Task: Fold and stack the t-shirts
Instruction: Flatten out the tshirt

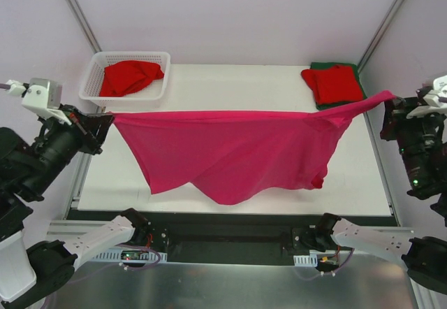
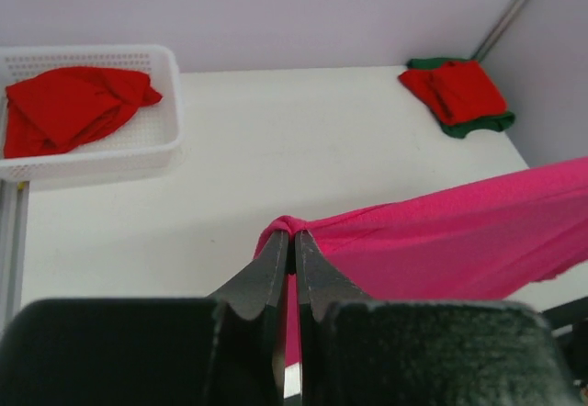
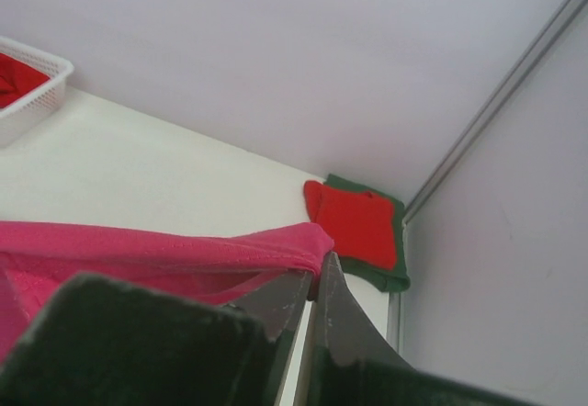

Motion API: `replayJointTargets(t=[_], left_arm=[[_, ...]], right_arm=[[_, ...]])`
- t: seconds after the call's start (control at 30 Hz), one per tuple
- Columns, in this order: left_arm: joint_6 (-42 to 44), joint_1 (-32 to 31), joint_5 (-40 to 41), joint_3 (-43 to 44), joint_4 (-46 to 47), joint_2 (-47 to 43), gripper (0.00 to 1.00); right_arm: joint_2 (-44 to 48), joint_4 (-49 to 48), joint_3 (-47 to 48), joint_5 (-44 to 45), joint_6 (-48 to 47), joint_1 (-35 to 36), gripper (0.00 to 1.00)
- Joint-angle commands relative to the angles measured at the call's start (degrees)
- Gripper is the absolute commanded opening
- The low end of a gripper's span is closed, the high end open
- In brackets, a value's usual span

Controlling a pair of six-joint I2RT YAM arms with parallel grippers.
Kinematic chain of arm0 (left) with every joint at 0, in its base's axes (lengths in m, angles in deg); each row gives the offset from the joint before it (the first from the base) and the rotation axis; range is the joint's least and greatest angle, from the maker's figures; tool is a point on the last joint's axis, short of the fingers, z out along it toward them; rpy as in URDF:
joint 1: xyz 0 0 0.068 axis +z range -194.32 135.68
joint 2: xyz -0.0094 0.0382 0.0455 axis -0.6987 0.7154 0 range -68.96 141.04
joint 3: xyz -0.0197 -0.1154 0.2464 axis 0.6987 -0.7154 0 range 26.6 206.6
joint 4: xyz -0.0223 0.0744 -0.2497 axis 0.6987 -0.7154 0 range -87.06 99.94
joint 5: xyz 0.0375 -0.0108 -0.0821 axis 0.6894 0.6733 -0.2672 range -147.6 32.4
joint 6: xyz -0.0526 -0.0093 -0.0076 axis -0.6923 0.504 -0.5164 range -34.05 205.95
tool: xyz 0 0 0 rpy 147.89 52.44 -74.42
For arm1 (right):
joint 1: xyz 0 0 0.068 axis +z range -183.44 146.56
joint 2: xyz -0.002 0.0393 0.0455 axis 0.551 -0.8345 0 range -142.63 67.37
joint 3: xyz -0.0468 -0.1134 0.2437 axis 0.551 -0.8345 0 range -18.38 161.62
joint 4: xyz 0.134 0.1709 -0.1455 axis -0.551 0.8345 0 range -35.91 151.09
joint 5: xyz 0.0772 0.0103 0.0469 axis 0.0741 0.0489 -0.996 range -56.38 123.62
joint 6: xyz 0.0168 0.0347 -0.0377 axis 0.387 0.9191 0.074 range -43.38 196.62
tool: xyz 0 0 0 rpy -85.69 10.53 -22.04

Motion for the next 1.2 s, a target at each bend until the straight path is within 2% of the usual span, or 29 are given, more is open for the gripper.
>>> replayJointTargets(t=[0.0, 0.17, 0.3, 0.43, 0.77, 0.93, 1.17], left_arm=[[3.51, -0.11, -7.95, 5.9, -0.9, 0.14, 0.0], [4.12, -0.11, -16.99, 6.96, -1.34, -0.91, 0.0], [4.21, -0.11, -21.23, 6.96, -1.34, -1.62, 0.0], [4.56, -0.11, -21.06, 6.79, -1.96, -1.62, 0.0], [5.09, -0.2, -17.54, -3.49, -2.31, -1.18, 0.0], [5.09, -0.2, -17.8, -2.62, -2.75, -1.97, 0.0], [3.68, -0.11, -22.01, 4.49, -4.95, -3.55, 0.0]], right_arm=[[2.0, -1.32, 4.45, -5.12, -2.39, -0.46, 0.01], [1.92, 5.78, 10.59, -14.0, -0.9, -0.46, 0.01], [1.21, 11.42, 14.29, -19.89, 0.6, -0.54, 0.01], [1.04, 14.68, 17.72, -25.33, 1.91, -0.54, 0.01], [-2.47, 20.91, 24.41, -33.43, 2.8, -0.46, 0.01], [-3.27, 22.24, 26.95, -37.99, 3.41, -0.54, 0.01], [-0.9, 21.8, 29.5, -43.98, 5.26, -0.46, 0.01]])
